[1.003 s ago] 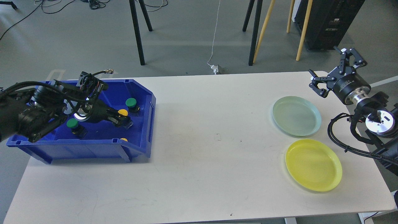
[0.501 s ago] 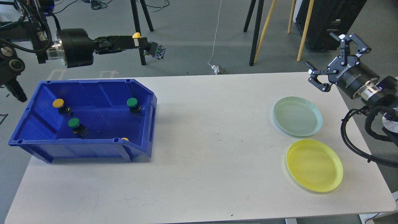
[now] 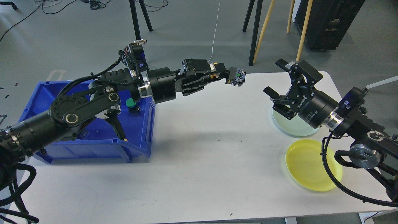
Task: Pass button and place on color plate
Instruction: 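Close the right gripper on the yellow button and release the left gripper, then lower the yellow button onto the yellow plate and open the right gripper, then reach the left gripper into the bin and grasp a green button, then lift the green button and pass it to the right gripper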
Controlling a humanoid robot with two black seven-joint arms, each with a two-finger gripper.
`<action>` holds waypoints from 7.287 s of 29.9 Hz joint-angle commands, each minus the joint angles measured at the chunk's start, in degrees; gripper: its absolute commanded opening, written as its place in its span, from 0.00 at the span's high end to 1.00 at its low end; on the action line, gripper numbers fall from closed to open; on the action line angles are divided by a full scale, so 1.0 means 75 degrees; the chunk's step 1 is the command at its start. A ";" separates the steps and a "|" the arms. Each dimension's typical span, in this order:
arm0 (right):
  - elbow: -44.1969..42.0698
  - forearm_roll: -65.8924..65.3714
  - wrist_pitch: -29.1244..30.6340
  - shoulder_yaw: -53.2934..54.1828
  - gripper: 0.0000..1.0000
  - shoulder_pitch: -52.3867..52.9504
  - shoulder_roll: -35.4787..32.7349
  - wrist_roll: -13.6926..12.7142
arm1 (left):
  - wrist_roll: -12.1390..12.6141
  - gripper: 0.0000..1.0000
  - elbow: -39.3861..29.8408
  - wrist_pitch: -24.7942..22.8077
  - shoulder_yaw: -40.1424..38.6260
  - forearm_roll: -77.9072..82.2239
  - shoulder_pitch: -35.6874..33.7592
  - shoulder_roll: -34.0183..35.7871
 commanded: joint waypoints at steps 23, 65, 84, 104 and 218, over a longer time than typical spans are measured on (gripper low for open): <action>-0.0534 -0.0310 -0.0050 -0.0749 0.16 0.0956 0.1033 0.0154 | -0.0002 0.95 0.0259 -0.0001 -0.0152 -0.0362 0.0146 -0.0094; 0.0892 0.5346 -0.0658 0.2507 1.00 -0.4698 0.0987 0.0049 | -0.0002 0.02 0.0376 -0.0001 -0.1231 -0.1113 0.0744 0.0677; 0.1527 0.6886 -0.2102 0.2684 0.00 -0.6345 0.0718 -0.0010 | -0.0002 0.01 -0.0152 -0.0001 0.0139 0.9186 -0.0276 0.3809; 0.1903 0.6862 -0.1890 0.3681 0.00 -0.4059 0.0342 -0.0033 | -0.0002 0.02 0.2906 -0.0001 0.1687 0.9552 0.0053 0.2450; -0.0769 -0.0498 -0.3728 -0.1172 0.99 0.1226 0.2029 0.0318 | -0.0002 0.01 0.1442 -0.0001 -0.0093 -0.0303 -0.0522 -0.0387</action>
